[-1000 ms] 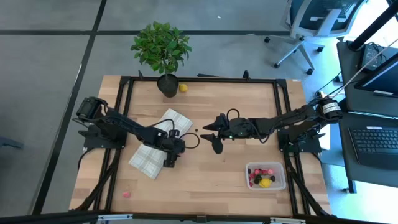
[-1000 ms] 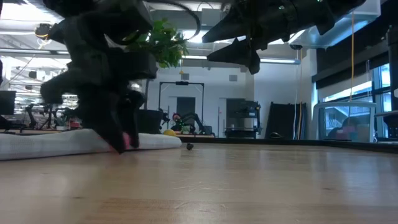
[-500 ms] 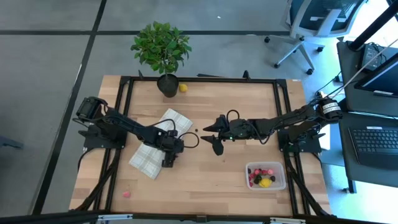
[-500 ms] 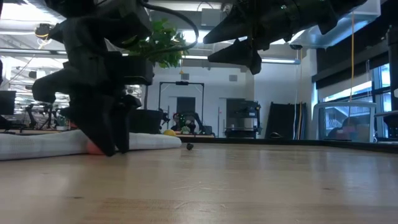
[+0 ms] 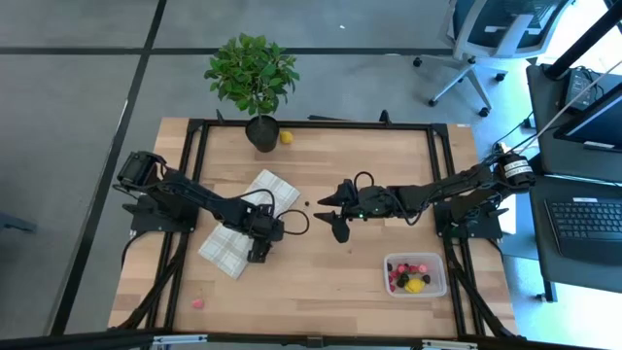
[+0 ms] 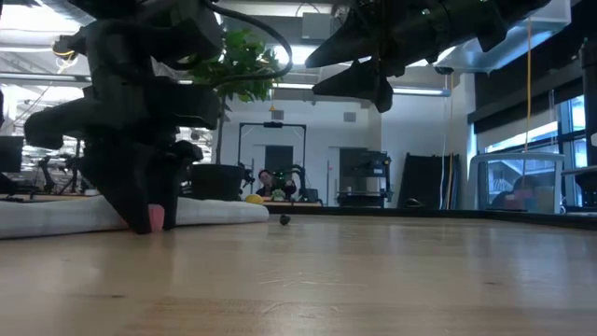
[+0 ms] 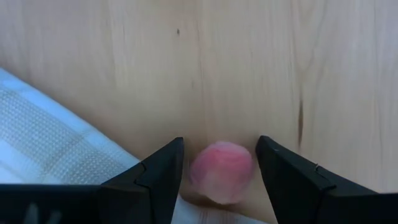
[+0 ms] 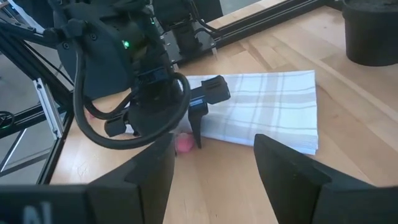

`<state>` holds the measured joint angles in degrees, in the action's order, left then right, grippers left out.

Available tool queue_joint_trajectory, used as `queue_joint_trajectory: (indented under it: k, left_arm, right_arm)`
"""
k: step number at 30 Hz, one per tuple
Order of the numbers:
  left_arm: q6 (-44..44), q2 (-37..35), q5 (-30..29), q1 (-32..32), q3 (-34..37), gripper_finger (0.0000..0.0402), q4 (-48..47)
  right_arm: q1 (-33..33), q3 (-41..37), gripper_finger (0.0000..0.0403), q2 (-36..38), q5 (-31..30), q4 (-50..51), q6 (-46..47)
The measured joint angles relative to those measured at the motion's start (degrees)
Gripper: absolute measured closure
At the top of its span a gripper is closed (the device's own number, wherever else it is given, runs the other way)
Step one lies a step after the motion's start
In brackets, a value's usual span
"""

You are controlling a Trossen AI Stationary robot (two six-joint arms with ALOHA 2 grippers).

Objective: Pick and placing Produce into tupperware
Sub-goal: Put the top pink peach into the transparent bin

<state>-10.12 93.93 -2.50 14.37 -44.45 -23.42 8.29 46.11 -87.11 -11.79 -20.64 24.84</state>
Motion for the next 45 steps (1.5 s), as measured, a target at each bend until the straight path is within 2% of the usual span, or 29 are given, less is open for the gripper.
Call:
queue_joint_trajectory:
  k: [7,15,18,24,27,30,32,38,41,45]
  left_arm:
    - [0.4,0.0,-1.2,1.1,0.1,0.0211,-0.8]
    - [0.6,0.0,-1.0,1.1,0.2,0.027,-0.9]
    - [0.6,0.0,-0.9,1.1,0.2,0.0295,-0.6]
    - [-0.1,0.0,-0.6,1.1,-1.2,0.0326,-1.0]
    - [0.1,-0.2,-1.1,1.0,-3.3,0.0327,-1.8]
    - [0.6,-1.5,-3.2,0.5,-6.4,0.0321,-0.5]
    - [0.6,-1.9,-5.0,-0.1,-8.1,0.0318,-0.5]
    - [0.2,-1.9,-11.6,-0.7,-13.9,0.0328,-0.1]
    - [0.0,-1.9,-15.7,-0.7,-16.2,0.0328,0.1]
    - [0.1,-1.9,-17.9,-0.7,-18.8,0.0315,0.7]
  right_arm:
    - [0.0,0.0,0.0182,0.0,0.0,0.8,-0.2]
    - [0.0,0.0,0.0182,0.0,0.0,2.5,0.7]
    - [0.0,0.0,0.0182,0.0,0.0,2.5,4.6]
    - [0.0,0.0,0.0182,0.0,0.6,2.6,20.8]
    - [0.0,0.0,0.0182,0.0,6.0,2.4,22.9]
    - [0.0,0.0,0.0182,0.0,12.6,2.4,22.9]
    - [0.0,0.0,0.0182,0.0,14.9,2.4,23.2]
    - [0.0,0.0,0.0182,0.0,13.0,2.9,32.1]
    - [0.0,0.0,0.0182,0.0,11.3,2.9,32.4]
    - [0.0,0.0,0.0182,0.0,9.0,2.9,31.9]
